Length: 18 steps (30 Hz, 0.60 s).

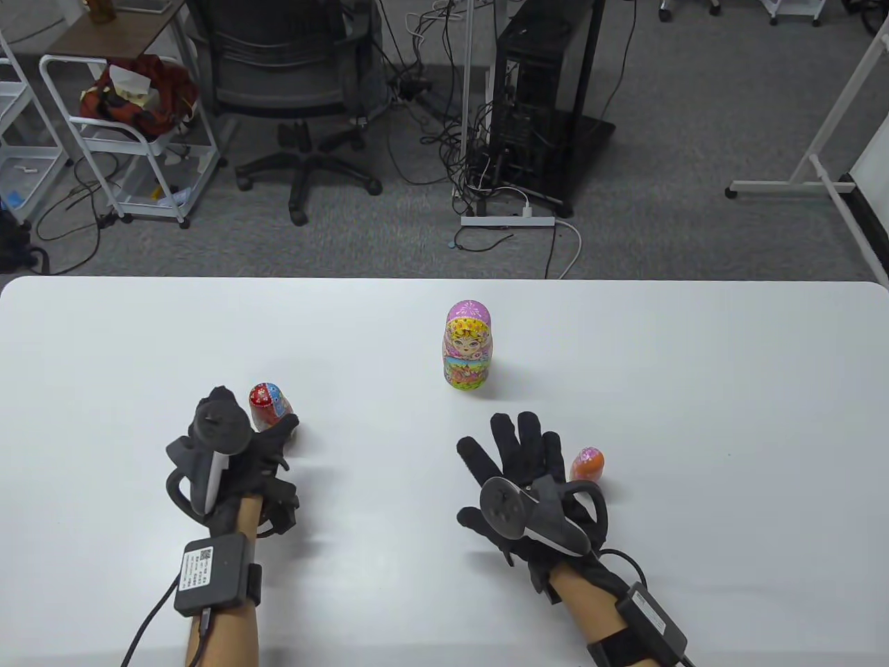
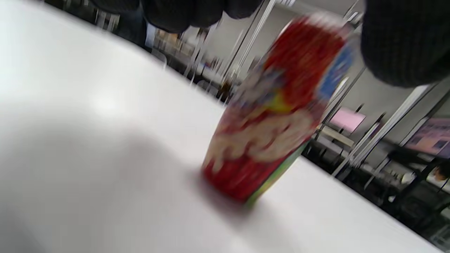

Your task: Nest individual Russian dolls into a nested set

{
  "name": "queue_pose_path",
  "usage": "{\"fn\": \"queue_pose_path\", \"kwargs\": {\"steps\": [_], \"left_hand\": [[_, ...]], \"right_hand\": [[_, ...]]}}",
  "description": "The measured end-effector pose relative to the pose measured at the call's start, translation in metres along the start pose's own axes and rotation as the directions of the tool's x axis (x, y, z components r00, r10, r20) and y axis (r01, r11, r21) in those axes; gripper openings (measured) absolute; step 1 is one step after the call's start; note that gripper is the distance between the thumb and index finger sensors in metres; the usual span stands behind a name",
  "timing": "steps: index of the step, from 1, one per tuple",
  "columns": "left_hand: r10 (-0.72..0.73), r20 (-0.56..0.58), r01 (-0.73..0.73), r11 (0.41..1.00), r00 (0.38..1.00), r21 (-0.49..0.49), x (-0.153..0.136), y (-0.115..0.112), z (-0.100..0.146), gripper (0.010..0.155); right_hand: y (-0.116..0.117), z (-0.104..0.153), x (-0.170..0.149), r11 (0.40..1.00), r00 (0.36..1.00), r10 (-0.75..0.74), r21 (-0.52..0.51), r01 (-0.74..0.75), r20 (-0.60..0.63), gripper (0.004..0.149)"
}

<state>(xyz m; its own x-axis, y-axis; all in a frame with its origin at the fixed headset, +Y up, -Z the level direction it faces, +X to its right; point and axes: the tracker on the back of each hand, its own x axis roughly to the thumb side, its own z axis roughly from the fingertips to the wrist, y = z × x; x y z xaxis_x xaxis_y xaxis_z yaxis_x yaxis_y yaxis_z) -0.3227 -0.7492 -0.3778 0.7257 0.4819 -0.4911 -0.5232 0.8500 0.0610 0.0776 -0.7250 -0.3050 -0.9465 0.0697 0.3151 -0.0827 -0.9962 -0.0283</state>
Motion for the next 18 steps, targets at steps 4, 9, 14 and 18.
{"fn": "queue_pose_path", "kwargs": {"steps": [4, 9, 14, 18], "left_hand": [[0.083, -0.055, -0.093, 0.971, 0.995, -0.218, -0.023, -0.021, -0.031, 0.114], [-0.003, 0.018, 0.008, 0.966, 1.000, -0.258, -0.019, -0.025, -0.048, 0.104], [0.061, 0.062, -0.042, 0.960, 0.996, -0.277, -0.010, -0.027, -0.044, 0.094], [0.011, 0.202, 0.033, 0.976, 0.979, -0.216, 0.007, -0.024, -0.011, 0.094]], "right_hand": [[0.008, -0.004, 0.004, 0.997, 0.997, -0.073, 0.036, 0.072, 0.014, 0.088], [0.012, -0.008, 0.006, 0.989, 0.990, -0.138, 0.042, 0.138, -0.002, 0.085], [0.016, -0.009, 0.009, 0.983, 0.984, -0.176, 0.051, 0.176, -0.007, 0.082], [0.016, -0.008, 0.011, 0.982, 0.982, -0.186, 0.027, 0.185, 0.025, 0.080]]}}
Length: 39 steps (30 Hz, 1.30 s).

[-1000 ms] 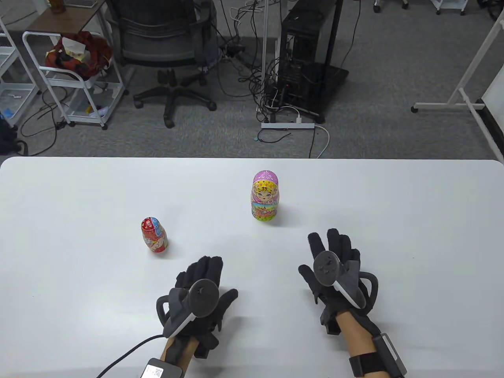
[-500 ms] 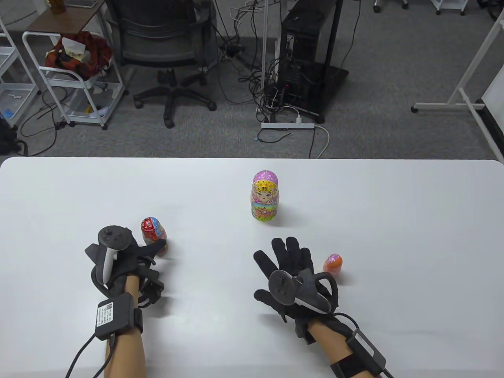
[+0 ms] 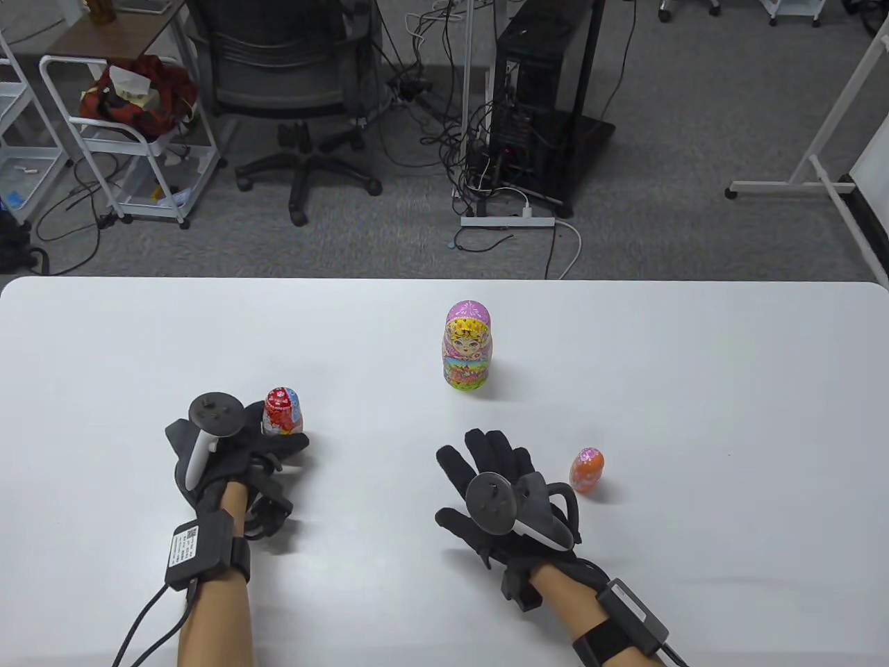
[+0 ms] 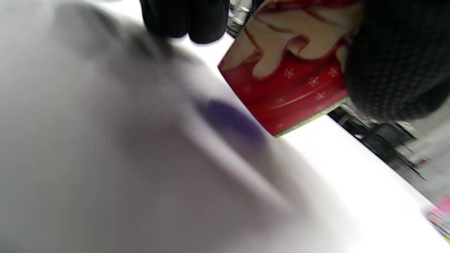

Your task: Nest individual Russian dolls into a nested set

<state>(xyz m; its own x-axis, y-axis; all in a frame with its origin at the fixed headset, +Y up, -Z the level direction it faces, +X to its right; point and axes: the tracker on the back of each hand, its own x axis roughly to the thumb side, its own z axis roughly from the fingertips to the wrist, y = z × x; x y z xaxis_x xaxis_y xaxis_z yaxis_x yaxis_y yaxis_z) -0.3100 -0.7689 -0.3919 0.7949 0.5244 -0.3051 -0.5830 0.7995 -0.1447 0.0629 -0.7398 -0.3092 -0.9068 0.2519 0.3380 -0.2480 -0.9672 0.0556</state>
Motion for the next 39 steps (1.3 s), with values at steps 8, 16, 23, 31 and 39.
{"fn": "queue_pose_path", "kwargs": {"steps": [8, 16, 23, 31, 39], "left_hand": [[-0.213, 0.316, 0.195, 0.977, 0.924, 0.087, 0.078, -0.009, 0.098, 0.094], [-0.340, 0.458, 0.292, 0.941, 0.821, 0.173, 0.120, -0.050, 0.166, 0.094], [-0.316, 0.504, 0.225, 0.946, 0.804, 0.233, 0.113, -0.055, 0.175, 0.095], [-0.303, 0.502, 0.227, 0.951, 0.810, 0.209, 0.105, -0.064, 0.167, 0.101], [-0.279, 0.503, 0.166, 0.952, 0.818, 0.259, 0.101, -0.063, 0.163, 0.094]], "right_hand": [[-0.015, 0.010, 0.018, 0.978, 0.973, -0.181, -0.076, 0.193, 0.141, 0.080], [-0.033, 0.031, 0.031, 0.849, 0.830, -0.487, -0.076, 0.523, 0.271, 0.081], [-0.027, 0.027, 0.029, 0.824, 0.806, -0.548, -0.024, 0.566, 0.224, 0.072], [-0.034, 0.030, 0.031, 0.816, 0.808, -0.534, -0.099, 0.570, 0.249, 0.072], [-0.030, 0.026, 0.030, 0.795, 0.783, -0.581, -0.051, 0.604, 0.222, 0.077]]}}
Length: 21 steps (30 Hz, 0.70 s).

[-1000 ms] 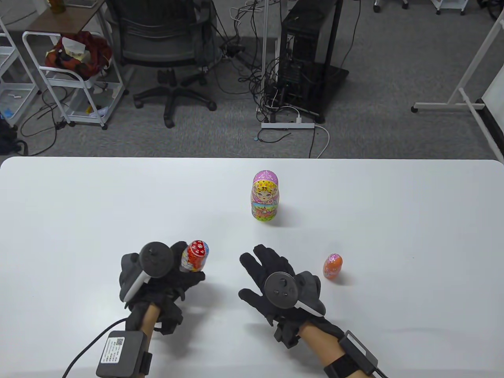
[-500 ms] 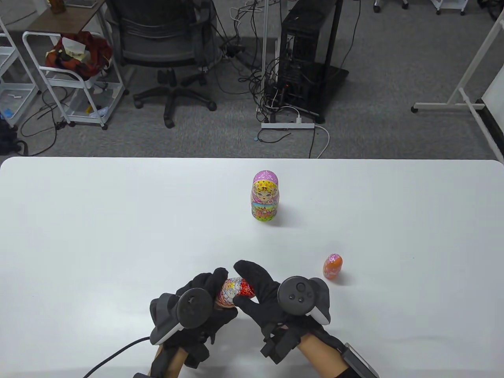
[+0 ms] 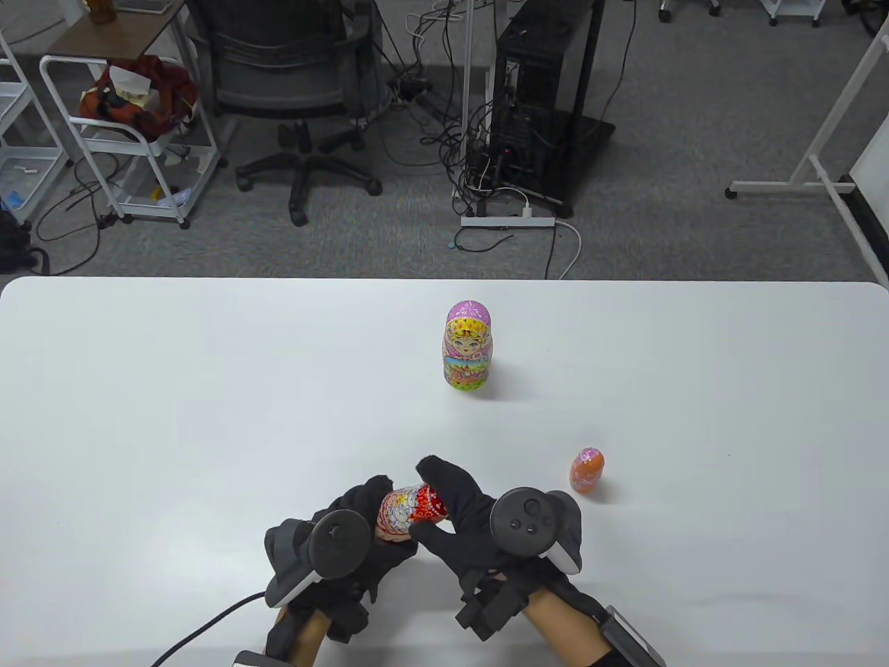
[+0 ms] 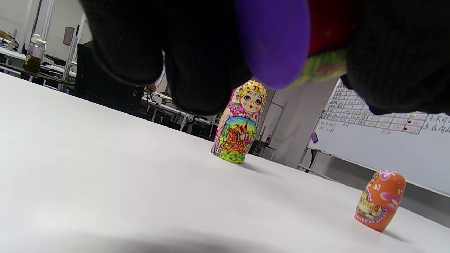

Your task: Nest individual Russian dolls into a nested set

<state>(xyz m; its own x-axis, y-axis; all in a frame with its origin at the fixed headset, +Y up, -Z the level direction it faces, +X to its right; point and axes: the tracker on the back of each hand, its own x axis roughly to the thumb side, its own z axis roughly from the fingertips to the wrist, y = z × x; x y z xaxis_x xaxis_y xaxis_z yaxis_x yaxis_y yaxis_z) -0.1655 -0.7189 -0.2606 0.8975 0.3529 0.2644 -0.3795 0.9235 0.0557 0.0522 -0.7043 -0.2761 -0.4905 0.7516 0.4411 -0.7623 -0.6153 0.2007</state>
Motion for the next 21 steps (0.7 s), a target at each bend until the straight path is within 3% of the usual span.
{"fn": "queue_pose_path", "kwargs": {"steps": [5, 9, 21], "left_hand": [[-0.018, 0.000, 0.018, 1.000, 1.000, -0.011, 0.000, -0.004, -0.002, 0.094], [-0.028, -0.001, 0.027, 0.999, 1.000, -0.041, 0.002, -0.009, -0.005, 0.095], [-0.083, -0.037, 0.082, 0.996, 0.996, -0.026, 0.010, -0.013, -0.010, 0.093]], "right_hand": [[0.002, 0.000, -0.007, 1.000, 0.999, -0.030, 0.005, 0.030, -0.045, 0.071], [0.001, 0.003, -0.008, 0.998, 0.998, 0.054, -0.038, -0.056, -0.044, 0.068], [-0.001, 0.003, -0.007, 0.996, 0.995, 0.052, -0.065, -0.057, -0.086, 0.068]]}}
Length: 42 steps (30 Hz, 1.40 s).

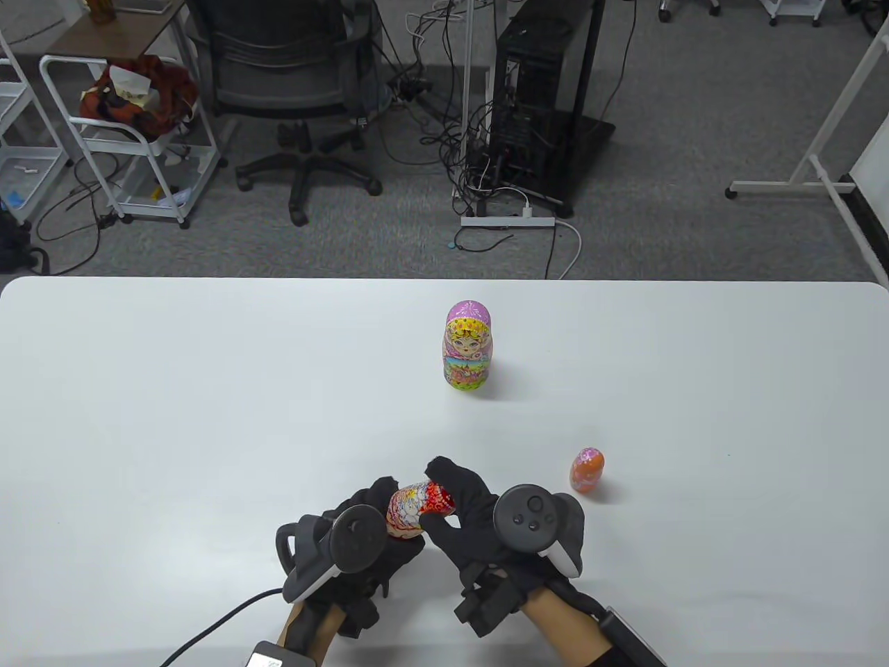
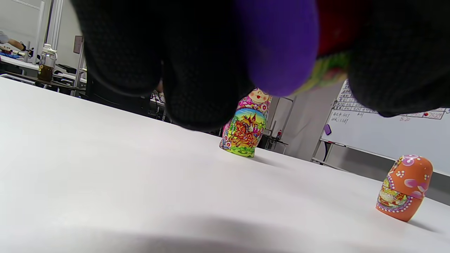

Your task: Nest individual Russian dolls into a nested set

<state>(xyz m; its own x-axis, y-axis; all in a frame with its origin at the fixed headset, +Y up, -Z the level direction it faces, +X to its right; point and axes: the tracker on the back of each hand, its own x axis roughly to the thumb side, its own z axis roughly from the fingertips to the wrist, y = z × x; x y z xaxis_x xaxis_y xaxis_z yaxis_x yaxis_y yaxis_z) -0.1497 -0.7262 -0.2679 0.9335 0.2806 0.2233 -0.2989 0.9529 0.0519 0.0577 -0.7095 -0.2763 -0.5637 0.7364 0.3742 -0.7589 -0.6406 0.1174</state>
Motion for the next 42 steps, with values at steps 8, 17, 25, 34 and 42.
{"fn": "queue_pose_path", "kwargs": {"steps": [8, 17, 25, 34, 42], "left_hand": [[0.003, -0.062, -0.004, 1.000, 0.998, -0.021, -0.010, -0.003, -0.002, 0.093], [-0.003, -0.068, 0.004, 1.000, 0.998, 0.001, -0.022, -0.005, 0.001, 0.092], [0.015, -0.079, -0.015, 1.000, 0.997, 0.002, -0.025, -0.006, 0.001, 0.093], [0.031, -0.061, -0.029, 0.999, 0.998, 0.021, -0.025, -0.005, 0.002, 0.094], [0.023, -0.052, -0.022, 1.000, 0.998, 0.013, -0.024, -0.006, 0.003, 0.094]], "right_hand": [[-0.009, 0.003, 0.003, 0.993, 0.998, 0.061, -0.100, -0.061, -0.001, 0.068], [0.001, -0.003, -0.024, 0.755, 0.755, 0.652, 0.149, -0.639, -0.067, 0.063], [0.014, -0.004, -0.045, 0.729, 0.733, 0.671, 0.278, -0.625, -0.112, 0.068], [-0.042, -0.004, -0.025, 0.750, 0.742, 0.634, -0.062, -0.659, -0.217, 0.068], [-0.071, 0.001, -0.082, 0.635, 0.488, 0.681, 0.109, -0.765, -0.546, 0.069]]}}
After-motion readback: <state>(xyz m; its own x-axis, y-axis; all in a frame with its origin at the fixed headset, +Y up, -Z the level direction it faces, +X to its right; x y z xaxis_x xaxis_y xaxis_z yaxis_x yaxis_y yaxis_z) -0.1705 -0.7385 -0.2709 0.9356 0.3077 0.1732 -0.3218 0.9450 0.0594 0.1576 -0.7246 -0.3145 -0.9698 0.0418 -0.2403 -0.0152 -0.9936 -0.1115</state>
